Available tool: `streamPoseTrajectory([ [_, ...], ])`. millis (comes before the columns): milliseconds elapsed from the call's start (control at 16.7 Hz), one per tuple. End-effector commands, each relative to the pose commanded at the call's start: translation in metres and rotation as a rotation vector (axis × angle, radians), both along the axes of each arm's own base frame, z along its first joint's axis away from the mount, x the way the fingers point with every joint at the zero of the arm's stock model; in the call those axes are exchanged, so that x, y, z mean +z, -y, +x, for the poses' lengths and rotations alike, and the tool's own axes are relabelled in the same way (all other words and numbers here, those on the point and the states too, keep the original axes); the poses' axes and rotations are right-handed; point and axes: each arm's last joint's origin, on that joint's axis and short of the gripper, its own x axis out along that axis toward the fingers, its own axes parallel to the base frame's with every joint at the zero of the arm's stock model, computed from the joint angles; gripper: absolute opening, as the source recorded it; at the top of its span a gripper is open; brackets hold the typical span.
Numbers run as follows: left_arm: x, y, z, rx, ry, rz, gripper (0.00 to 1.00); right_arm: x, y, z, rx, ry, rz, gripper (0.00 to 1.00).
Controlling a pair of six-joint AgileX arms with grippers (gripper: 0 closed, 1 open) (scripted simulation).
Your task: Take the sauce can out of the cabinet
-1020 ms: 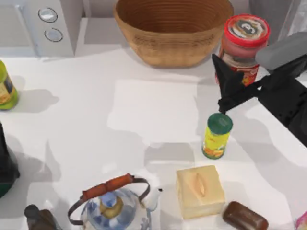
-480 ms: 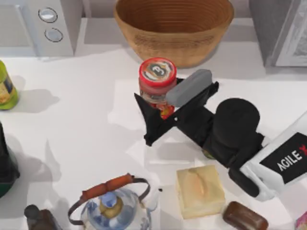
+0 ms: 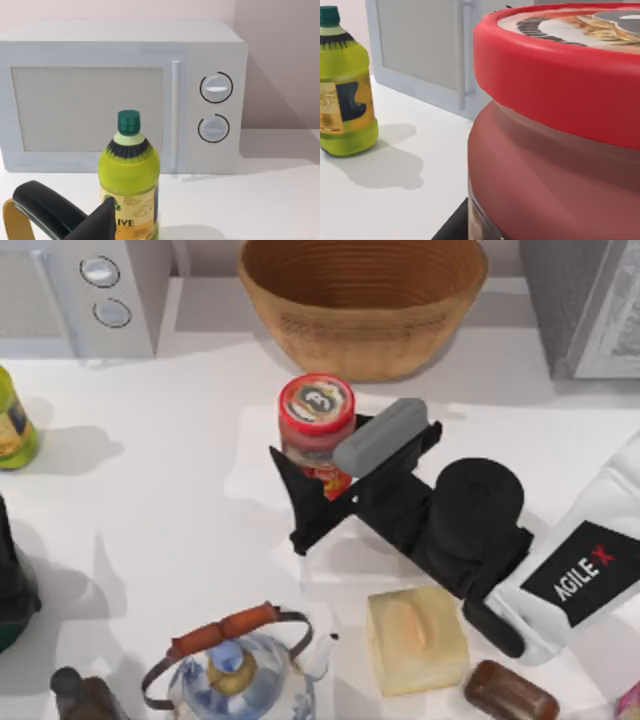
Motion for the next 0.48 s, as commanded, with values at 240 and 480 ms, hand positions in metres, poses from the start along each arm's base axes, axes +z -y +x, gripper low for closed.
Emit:
streamPoseTrajectory([
  [240, 0.000, 0.000, 0.000, 0.000, 0.000, 0.000, 1.00, 0.016, -0.015, 0.002, 0.035, 0.059, 0.049, 0.00],
  [480, 0.000, 0.000, 0.000, 0.000, 0.000, 0.000, 1.00, 0.020, -0.036, 0.006, 0.079, 0.074, 0.088, 0.00],
])
